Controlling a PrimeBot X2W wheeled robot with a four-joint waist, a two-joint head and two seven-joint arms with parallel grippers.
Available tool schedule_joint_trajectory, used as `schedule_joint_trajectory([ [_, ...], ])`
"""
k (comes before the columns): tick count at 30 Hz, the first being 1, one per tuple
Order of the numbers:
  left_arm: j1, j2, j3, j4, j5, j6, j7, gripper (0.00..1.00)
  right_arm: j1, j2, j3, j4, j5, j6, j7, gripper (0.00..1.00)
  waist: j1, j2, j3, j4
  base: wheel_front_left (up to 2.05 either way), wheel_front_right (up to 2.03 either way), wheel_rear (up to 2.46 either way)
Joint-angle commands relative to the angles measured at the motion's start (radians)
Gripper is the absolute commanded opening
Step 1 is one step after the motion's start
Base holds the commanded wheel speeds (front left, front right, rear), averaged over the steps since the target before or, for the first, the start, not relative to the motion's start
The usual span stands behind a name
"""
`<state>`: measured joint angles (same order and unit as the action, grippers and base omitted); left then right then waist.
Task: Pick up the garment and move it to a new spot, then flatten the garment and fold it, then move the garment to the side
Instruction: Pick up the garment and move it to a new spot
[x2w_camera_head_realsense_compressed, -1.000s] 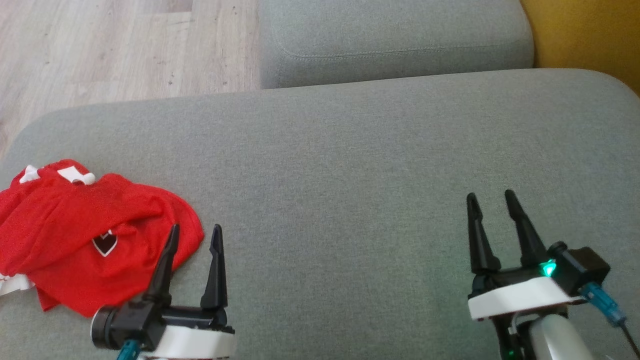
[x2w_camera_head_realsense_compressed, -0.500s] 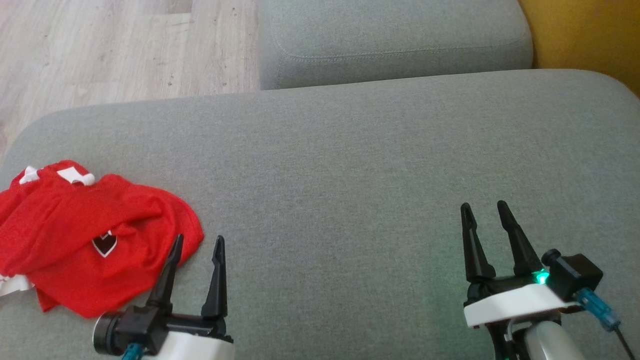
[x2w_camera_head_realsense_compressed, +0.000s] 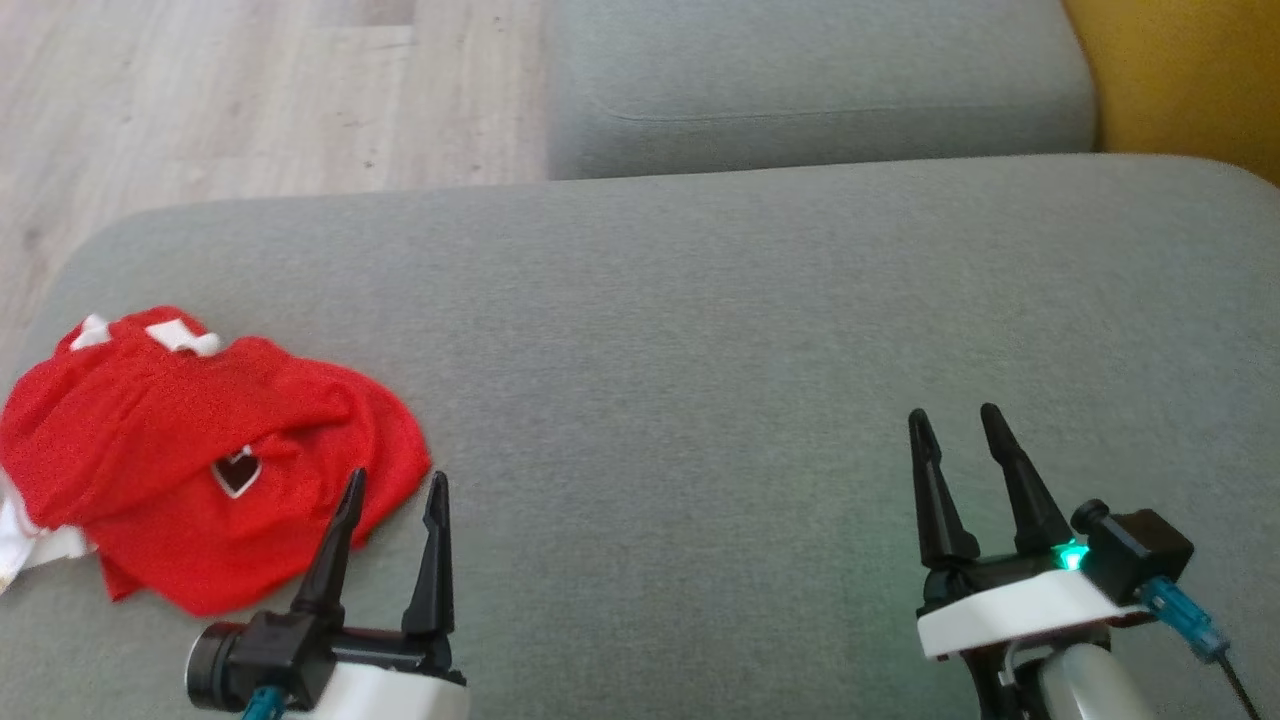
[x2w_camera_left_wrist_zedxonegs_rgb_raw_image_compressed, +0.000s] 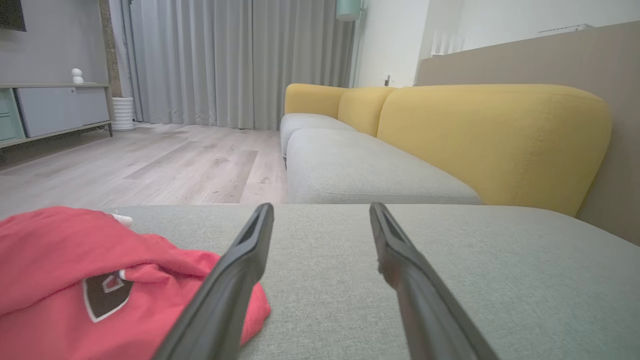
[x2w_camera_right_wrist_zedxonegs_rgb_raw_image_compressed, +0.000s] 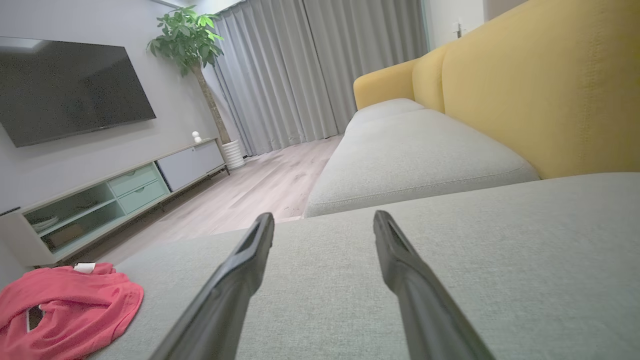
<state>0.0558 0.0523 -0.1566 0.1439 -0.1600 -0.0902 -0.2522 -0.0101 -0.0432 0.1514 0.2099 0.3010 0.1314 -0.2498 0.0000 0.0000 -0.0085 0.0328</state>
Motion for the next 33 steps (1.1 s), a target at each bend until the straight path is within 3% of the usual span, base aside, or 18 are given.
schedule_joint_trajectory([
  [1, -0.032, -0.002, 0.042, -0.032, -0.008, 0.008, -0.01, 1.0, -0.031, -0.007, 0.033, -0.03, 0.008, -0.001, -0.012, 1.0, 0.0, 0.0, -0.007, 0.03, 0.0, 0.0, 0.0],
  [20, -0.001, -0.002, 0.125, -0.04, 0.023, 0.023, -0.01, 1.0, -0.004, -0.007, 0.122, -0.012, 0.061, -0.001, -0.012, 1.0, 0.0, 0.0, -0.045, 0.307, 0.0, 0.0, 0.0],
  [33, -0.011, -0.002, 0.183, -0.052, 0.039, -0.002, -0.01, 1.0, -0.007, -0.007, 0.159, -0.003, 0.096, -0.001, -0.012, 1.0, 0.0, 0.0, -0.05, 0.427, 0.0, 0.0, 0.0],
])
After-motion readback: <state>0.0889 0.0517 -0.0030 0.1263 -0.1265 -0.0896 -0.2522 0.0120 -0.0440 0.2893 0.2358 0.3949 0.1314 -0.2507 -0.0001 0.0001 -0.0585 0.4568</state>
